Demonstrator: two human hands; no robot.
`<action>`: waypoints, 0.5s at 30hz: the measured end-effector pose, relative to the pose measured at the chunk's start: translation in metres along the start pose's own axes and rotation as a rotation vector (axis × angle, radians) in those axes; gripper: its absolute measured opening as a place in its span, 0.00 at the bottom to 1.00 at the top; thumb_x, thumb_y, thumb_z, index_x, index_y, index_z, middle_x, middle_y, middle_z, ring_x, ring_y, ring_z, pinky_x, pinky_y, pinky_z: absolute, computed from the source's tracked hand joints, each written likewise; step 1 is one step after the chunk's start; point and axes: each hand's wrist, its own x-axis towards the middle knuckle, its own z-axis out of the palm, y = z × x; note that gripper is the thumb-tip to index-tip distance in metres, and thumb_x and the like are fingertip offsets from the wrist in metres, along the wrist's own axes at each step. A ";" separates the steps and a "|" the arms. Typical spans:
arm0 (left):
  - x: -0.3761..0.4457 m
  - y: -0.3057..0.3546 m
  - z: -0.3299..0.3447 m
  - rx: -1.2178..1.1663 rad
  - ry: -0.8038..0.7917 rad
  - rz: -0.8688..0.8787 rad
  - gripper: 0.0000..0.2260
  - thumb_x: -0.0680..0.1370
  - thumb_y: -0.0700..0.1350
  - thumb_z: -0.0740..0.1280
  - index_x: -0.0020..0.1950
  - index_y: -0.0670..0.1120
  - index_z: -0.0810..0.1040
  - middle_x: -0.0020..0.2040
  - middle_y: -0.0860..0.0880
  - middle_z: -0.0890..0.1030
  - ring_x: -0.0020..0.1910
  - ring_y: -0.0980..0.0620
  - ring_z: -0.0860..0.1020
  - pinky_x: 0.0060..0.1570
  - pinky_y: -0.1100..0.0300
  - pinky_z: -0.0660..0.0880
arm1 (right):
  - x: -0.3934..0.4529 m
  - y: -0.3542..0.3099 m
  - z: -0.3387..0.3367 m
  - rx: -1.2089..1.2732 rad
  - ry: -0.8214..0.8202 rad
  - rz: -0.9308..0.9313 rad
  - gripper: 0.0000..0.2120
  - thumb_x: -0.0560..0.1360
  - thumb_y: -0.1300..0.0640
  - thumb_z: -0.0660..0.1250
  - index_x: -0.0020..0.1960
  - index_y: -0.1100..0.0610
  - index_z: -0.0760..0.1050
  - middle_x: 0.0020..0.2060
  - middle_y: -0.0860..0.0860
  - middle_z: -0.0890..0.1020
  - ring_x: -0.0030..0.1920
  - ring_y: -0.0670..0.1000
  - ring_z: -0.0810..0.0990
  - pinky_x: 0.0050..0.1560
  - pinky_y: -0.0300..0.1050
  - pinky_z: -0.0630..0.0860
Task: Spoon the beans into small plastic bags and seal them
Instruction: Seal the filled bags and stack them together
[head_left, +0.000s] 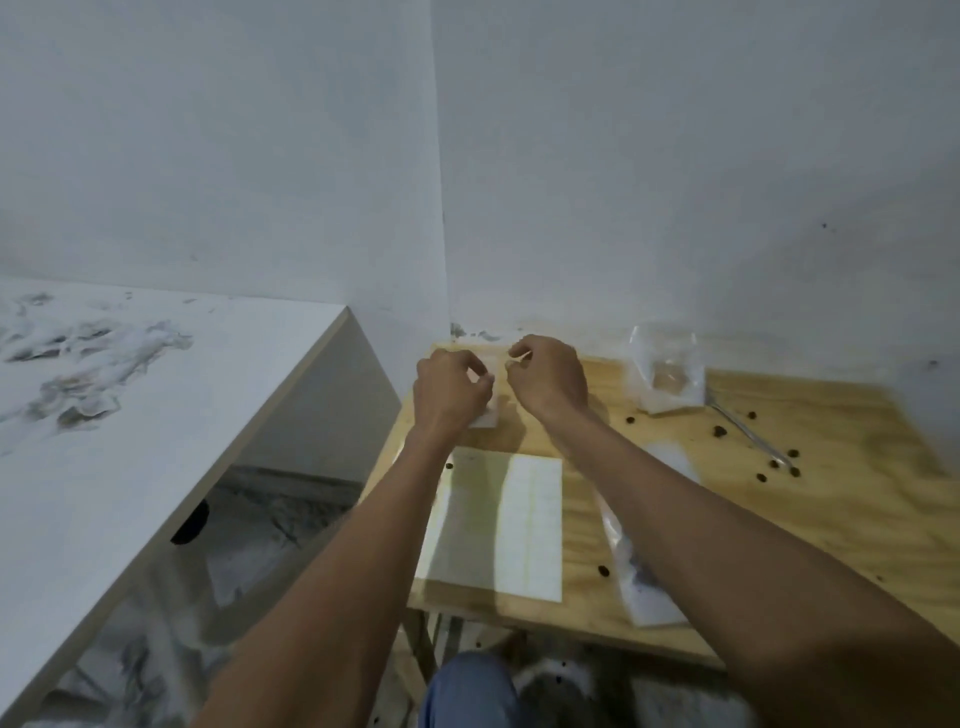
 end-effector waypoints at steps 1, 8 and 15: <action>-0.008 0.013 0.001 -0.025 -0.022 0.017 0.10 0.74 0.53 0.70 0.49 0.50 0.85 0.52 0.46 0.84 0.58 0.43 0.79 0.55 0.50 0.77 | -0.006 0.003 -0.016 0.014 0.018 0.011 0.08 0.78 0.54 0.68 0.56 0.50 0.83 0.53 0.50 0.85 0.54 0.54 0.83 0.47 0.44 0.77; -0.091 0.083 0.022 -0.035 -0.143 0.070 0.11 0.75 0.53 0.72 0.48 0.47 0.78 0.46 0.48 0.81 0.47 0.47 0.80 0.43 0.57 0.72 | -0.067 0.052 -0.115 -0.020 0.119 0.089 0.04 0.76 0.58 0.67 0.46 0.54 0.81 0.41 0.50 0.84 0.40 0.54 0.82 0.36 0.41 0.72; -0.167 0.106 0.041 -0.057 -0.211 0.013 0.18 0.71 0.54 0.77 0.47 0.44 0.74 0.45 0.47 0.78 0.42 0.48 0.78 0.37 0.54 0.73 | -0.123 0.110 -0.128 -0.144 -0.104 0.228 0.12 0.71 0.51 0.75 0.41 0.58 0.77 0.37 0.53 0.81 0.36 0.54 0.80 0.31 0.42 0.70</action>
